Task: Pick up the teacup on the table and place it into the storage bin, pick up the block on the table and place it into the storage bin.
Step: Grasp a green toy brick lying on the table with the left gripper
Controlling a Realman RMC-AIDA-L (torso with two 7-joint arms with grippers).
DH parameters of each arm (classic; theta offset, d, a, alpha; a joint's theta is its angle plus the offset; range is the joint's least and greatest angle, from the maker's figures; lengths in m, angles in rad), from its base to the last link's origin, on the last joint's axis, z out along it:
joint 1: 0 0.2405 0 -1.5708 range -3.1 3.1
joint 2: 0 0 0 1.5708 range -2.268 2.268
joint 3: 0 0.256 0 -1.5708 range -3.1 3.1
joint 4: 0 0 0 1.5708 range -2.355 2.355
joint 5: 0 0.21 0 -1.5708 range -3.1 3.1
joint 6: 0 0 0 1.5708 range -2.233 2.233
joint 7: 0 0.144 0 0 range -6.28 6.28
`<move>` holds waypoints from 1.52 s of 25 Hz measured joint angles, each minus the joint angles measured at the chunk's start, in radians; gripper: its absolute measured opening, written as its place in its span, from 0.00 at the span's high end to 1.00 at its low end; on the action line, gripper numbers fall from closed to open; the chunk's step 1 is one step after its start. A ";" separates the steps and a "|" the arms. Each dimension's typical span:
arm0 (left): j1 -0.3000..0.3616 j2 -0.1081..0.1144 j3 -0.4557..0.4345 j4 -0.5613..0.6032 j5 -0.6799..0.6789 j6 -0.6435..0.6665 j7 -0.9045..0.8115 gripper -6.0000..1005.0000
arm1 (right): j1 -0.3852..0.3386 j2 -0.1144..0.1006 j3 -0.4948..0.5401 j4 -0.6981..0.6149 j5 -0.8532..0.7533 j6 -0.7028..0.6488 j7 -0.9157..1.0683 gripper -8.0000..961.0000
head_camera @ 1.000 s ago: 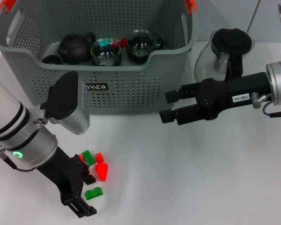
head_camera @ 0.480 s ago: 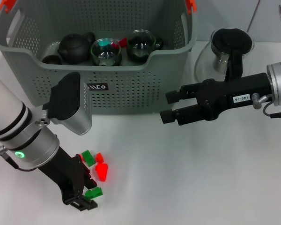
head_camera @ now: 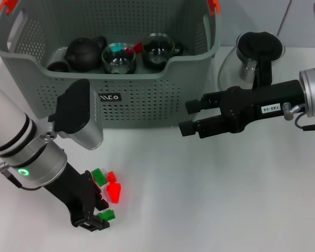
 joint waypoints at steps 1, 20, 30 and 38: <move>0.000 0.000 0.000 0.003 0.000 -0.001 0.000 0.60 | 0.000 0.000 0.000 0.000 0.000 0.000 -0.001 0.14; -0.008 0.000 0.000 0.021 0.025 -0.027 -0.017 0.65 | -0.002 0.000 0.000 0.000 0.003 0.000 -0.003 0.14; -0.058 0.009 -0.005 0.098 0.039 -0.003 -0.027 0.77 | -0.001 -0.002 0.004 -0.001 0.004 0.000 -0.004 0.14; -0.087 0.018 -0.045 0.079 0.029 0.089 -0.022 0.83 | -0.002 -0.002 0.012 -0.002 0.004 -0.007 -0.010 0.14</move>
